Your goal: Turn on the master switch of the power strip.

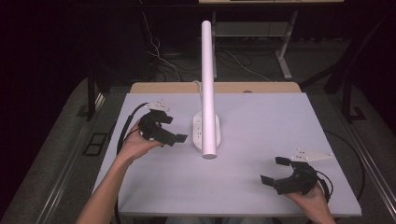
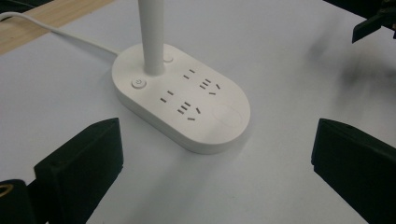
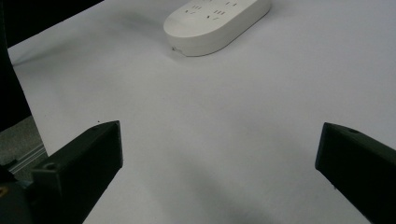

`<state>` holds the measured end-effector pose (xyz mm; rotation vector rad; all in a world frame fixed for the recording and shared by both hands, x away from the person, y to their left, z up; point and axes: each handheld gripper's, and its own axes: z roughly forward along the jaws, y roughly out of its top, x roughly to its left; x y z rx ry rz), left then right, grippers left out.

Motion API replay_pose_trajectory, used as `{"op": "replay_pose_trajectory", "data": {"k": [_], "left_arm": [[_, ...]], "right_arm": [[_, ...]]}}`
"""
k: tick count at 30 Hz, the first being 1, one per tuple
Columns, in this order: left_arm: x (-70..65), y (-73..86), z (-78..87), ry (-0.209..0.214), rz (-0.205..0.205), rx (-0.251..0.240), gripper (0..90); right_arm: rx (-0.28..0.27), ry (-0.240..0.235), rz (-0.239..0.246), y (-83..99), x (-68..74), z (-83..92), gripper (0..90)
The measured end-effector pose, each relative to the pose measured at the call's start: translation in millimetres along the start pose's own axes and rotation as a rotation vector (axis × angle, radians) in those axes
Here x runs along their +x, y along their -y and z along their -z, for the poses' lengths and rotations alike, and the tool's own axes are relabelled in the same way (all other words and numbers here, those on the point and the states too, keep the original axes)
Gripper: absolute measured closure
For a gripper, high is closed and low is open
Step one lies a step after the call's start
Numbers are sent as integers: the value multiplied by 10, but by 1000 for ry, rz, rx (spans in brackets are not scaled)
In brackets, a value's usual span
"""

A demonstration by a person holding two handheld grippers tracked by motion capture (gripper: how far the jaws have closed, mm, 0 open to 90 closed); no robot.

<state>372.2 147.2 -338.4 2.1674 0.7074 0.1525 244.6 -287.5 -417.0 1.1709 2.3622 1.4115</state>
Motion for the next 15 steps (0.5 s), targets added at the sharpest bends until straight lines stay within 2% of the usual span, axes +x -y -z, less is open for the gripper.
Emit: {"op": "replay_pose_trajectory", "data": {"k": [9, 12, 15], "left_arm": [[111, -114, -32, -9, 3, 18, 14], [147, -140, -55, -15, 15, 19, 19], [193, -153, -78, -2, 46, 6, 22]], "right_arm": [[-15, 7, -6, 2, -7, 14, 2], [-14, 8, -1, 3, -2, 10, 2], [-20, 13, -8, 2, -4, 13, 1]]}}
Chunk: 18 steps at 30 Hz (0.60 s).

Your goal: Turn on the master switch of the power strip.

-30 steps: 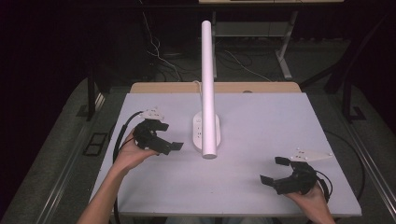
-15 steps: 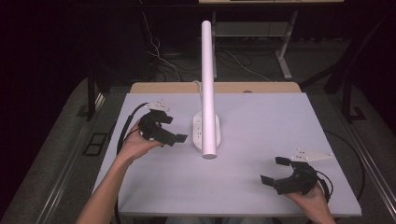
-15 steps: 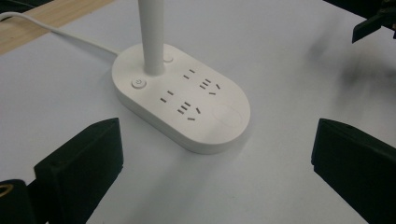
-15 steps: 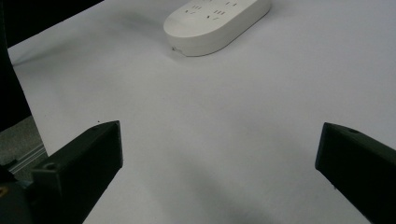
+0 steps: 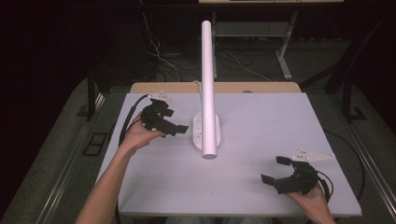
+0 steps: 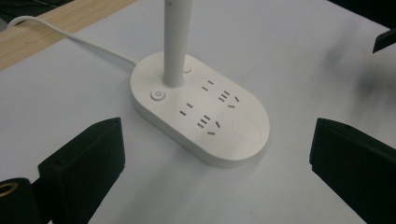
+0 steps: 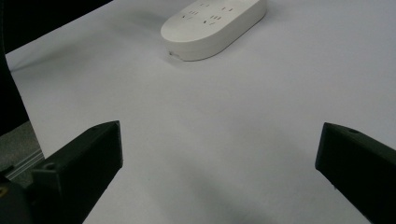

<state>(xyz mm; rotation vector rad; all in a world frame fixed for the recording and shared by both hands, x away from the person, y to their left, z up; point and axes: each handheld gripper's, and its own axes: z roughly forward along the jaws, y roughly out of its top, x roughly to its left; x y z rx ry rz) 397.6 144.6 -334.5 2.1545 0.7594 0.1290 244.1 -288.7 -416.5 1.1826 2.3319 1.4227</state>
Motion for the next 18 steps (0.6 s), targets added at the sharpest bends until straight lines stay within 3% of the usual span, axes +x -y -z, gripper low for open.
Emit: {"op": "replay_pose_trajectory", "data": {"k": [18], "left_arm": [[183, -222, -96, -26, 39, 8, 50]], "right_arm": [[1, -4, -6, 2, -7, 4, 1]]}}
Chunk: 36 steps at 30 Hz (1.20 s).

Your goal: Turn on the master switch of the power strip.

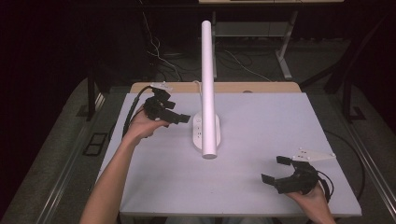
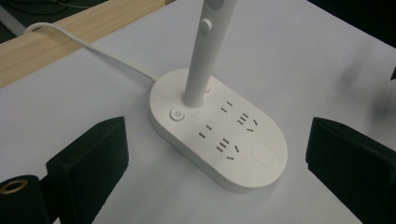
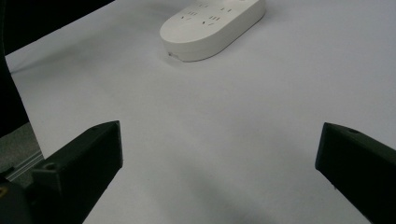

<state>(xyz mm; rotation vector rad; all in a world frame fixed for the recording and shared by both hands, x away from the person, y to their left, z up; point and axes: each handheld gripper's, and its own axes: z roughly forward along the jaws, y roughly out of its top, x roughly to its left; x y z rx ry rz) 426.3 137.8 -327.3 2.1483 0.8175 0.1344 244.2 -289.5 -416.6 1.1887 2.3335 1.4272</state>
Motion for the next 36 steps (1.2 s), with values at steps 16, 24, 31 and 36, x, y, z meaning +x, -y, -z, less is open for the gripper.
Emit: {"op": "replay_pose_trajectory", "data": {"k": [16, 24, 31, 36], "left_arm": [[75, -108, -292, -6, 18, 38, 95], [129, -97, -393, -22, 29, 52, 165], [223, -76, -435, -26, 64, 36, 232], [256, -61, -470, -31, 92, 0, 303]], "right_arm": [[-5, 2, 6, 1, -7, 0, 1], [-1, -6, 6, 0, -2, -2, 2], [-2, -8, 8, 0, -3, -2, 2], [-2, -9, 5, -1, -6, 0, 2]]}}
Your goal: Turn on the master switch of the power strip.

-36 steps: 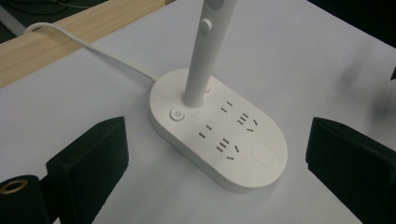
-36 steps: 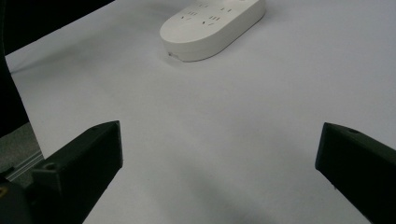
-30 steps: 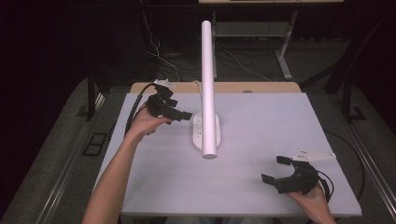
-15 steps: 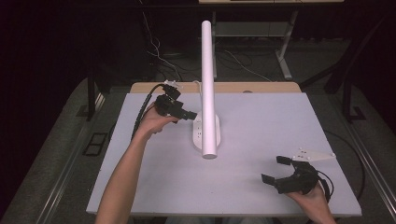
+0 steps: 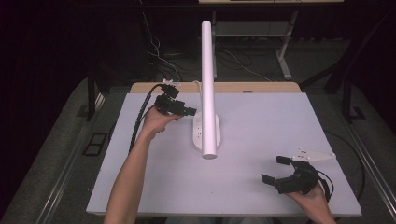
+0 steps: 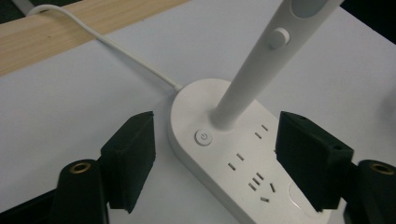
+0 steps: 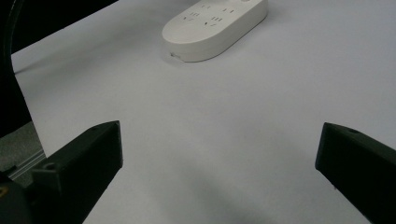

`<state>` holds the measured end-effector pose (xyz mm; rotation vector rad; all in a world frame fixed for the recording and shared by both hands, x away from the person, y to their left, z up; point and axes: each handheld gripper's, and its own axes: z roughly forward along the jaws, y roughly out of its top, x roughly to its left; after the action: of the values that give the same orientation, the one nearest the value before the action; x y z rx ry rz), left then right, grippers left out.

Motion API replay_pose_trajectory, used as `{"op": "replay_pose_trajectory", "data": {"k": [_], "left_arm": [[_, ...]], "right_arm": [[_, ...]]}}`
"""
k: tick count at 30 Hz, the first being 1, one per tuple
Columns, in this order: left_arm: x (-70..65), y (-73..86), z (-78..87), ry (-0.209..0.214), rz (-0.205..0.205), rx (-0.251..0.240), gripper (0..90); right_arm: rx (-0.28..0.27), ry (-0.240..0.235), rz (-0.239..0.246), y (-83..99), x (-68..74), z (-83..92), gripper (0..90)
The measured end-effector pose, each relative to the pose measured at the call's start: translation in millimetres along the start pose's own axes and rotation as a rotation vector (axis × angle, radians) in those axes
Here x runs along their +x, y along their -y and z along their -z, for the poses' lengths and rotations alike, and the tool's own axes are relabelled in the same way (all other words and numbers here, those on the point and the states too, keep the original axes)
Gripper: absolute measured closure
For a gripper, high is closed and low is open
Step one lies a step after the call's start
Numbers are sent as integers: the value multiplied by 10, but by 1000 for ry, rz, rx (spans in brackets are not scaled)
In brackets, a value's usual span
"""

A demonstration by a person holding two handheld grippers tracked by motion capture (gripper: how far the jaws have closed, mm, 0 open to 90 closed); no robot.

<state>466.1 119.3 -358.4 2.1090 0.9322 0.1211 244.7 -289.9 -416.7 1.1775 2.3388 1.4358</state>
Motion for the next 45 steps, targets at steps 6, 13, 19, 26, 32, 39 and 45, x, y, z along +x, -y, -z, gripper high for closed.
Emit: {"op": "replay_pose_trajectory", "data": {"k": [6, 13, 19, 26, 32, 39, 45], "left_arm": [[-16, 21, -77, 9, 17, -28, 453], [-16, 63, -162, 32, 87, -53, 659], [8, 87, -202, 36, 112, -71, 761], [18, 137, -279, 35, 147, -97, 892], [12, 173, -342, 35, 157, -89, 895], [15, 214, -415, 35, 172, -83, 895], [13, 230, -470, 33, 185, -76, 896]], "right_arm": [[2, 0, 0, -1, -1, 0, 2], [2, 1, 5, 0, -2, -7, 2], [8, 0, 6, 0, 1, -17, 2], [14, -2, 7, 1, 2, -20, 2], [21, -5, 14, 2, 0, -28, 2], [27, -8, 17, 2, 4, -36, 2], [29, -10, 14, 2, 6, -38, 2]]}}
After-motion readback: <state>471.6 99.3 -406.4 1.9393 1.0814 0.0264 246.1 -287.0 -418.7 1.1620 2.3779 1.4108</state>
